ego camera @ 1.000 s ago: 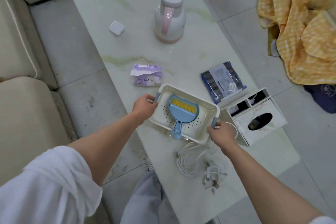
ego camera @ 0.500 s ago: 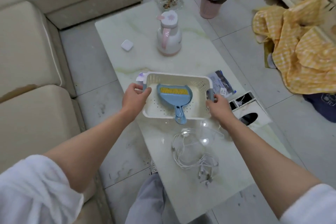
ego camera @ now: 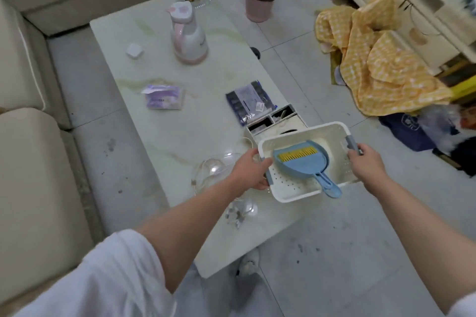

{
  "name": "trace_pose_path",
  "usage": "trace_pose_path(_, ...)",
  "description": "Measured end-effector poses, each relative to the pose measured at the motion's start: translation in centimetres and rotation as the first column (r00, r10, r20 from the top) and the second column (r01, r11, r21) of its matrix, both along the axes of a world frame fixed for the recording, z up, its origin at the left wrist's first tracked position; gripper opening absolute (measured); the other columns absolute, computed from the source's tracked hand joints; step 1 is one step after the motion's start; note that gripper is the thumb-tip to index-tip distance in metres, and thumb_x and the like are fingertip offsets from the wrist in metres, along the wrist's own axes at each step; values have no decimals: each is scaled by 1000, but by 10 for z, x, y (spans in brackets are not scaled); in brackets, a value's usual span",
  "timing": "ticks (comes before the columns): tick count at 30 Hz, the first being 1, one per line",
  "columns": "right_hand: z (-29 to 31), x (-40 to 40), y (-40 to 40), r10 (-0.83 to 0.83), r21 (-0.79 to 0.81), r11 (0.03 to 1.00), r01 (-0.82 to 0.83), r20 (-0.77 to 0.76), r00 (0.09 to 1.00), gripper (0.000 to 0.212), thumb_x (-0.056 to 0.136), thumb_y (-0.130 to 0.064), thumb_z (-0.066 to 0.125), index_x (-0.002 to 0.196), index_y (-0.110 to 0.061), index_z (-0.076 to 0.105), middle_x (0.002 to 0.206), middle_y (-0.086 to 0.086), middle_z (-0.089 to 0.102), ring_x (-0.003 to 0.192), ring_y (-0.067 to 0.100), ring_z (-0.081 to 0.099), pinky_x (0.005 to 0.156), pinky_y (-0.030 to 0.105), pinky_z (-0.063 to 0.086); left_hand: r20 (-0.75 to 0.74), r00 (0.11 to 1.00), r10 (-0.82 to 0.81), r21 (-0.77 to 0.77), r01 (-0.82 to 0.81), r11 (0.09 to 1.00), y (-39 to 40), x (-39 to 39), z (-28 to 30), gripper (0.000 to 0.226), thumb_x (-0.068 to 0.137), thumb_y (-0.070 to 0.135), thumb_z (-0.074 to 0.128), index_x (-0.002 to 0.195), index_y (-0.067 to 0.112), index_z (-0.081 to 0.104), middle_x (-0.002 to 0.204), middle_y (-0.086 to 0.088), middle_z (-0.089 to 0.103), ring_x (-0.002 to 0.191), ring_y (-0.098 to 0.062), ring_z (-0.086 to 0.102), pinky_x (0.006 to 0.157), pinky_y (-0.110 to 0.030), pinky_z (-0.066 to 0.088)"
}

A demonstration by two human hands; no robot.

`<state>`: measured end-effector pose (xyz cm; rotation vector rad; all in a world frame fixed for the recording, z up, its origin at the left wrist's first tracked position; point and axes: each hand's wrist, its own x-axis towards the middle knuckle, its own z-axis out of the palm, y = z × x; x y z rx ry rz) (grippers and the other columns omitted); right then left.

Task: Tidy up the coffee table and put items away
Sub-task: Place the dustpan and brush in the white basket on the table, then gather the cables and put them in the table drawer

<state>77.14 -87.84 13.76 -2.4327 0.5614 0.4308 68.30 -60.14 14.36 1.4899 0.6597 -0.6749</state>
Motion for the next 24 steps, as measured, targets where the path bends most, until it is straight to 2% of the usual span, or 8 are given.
trace_pose_path(6, -49, -34, -46, -59, 60, 996, 64, -84, 995, 29, 97, -16, 49, 121, -7, 63, 105, 13, 61, 90, 29, 53, 75, 34, 39, -155, 981, -120, 2, 121, 993, -45, -29, -45, 31, 100, 24, 50, 130, 17, 45, 107, -14, 71, 78, -23, 73, 65, -32, 63)
trace_pose_path(9, -73, -35, -49, -38, 77, 996, 48, -122, 992, 31, 97, -14, 50, 125, -8, 63, 111, 14, 63, 93, 28, 54, 77, 35, 40, -219, 961, -170, 8, 176, 984, -50, -34, -63, 2, 98, 16, 53, 100, 15, 52, 101, -11, 70, 83, -22, 70, 77, -38, 63)
trace_pose_path(10, -81, -34, -49, -24, 76, 997, 34, -129, 991, 32, 97, -15, 50, 126, -10, 63, 114, 15, 64, 94, 28, 54, 78, 36, 42, -234, 952, -196, 8, 204, 979, -51, -36, -70, 8, 98, 14, 54, 92, 15, 51, 99, -11, 68, 83, -22, 69, 79, -38, 62)
trace_pose_path(12, -93, -28, -47, 2, 61, 998, 6, -127, 992, 33, 97, -18, 51, 127, -13, 63, 118, 13, 65, 95, 28, 56, 81, 40, 47, -257, 942, -215, 3, 224, 975, -53, -37, -81, 12, 99, 11, 54, 88, 14, 50, 101, -12, 66, 80, -21, 67, 78, -35, 61)
trace_pose_path(15, -108, -14, -39, -6, 62, 998, 13, -114, 993, 34, 98, -21, 48, 129, -17, 62, 122, 11, 65, 100, 30, 58, 89, 45, 50, -257, 949, -183, 12, 192, 981, -55, -36, -102, 9, 98, 12, 55, 92, 16, 51, 106, -12, 67, 80, -18, 67, 74, -32, 61)
trace_pose_path(17, -115, -5, -34, -27, 91, 995, 38, -120, 992, 35, 99, -24, 47, 131, -18, 60, 126, 11, 64, 107, 31, 59, 93, 46, 50, -256, 952, -166, -2, 171, 985, -57, -35, -110, 9, 98, 15, 57, 103, 16, 50, 107, -10, 66, 82, -18, 66, 75, -32, 61)
trace_pose_path(21, -120, -4, -27, -20, 112, 993, 39, -163, 986, 45, 98, -27, 47, 142, -18, 49, 140, 11, 55, 123, 32, 54, 98, 44, 45, -262, 941, -215, -24, 216, 976, -58, -35, -110, 26, 98, 19, 56, 123, 15, 50, 115, -10, 63, 95, -22, 64, 89, -39, 59)
trace_pose_path(24, -110, -10, -21, -99, 72, 992, 108, -116, 988, 50, 97, -29, 49, 145, -17, 44, 147, 11, 48, 130, 34, 49, 99, 44, 43, -299, 924, -239, 52, 265, 963, -48, -36, -102, 51, 100, 23, 54, 144, 5, 38, 116, -11, 58, 96, -22, 64, 83, -35, 60)
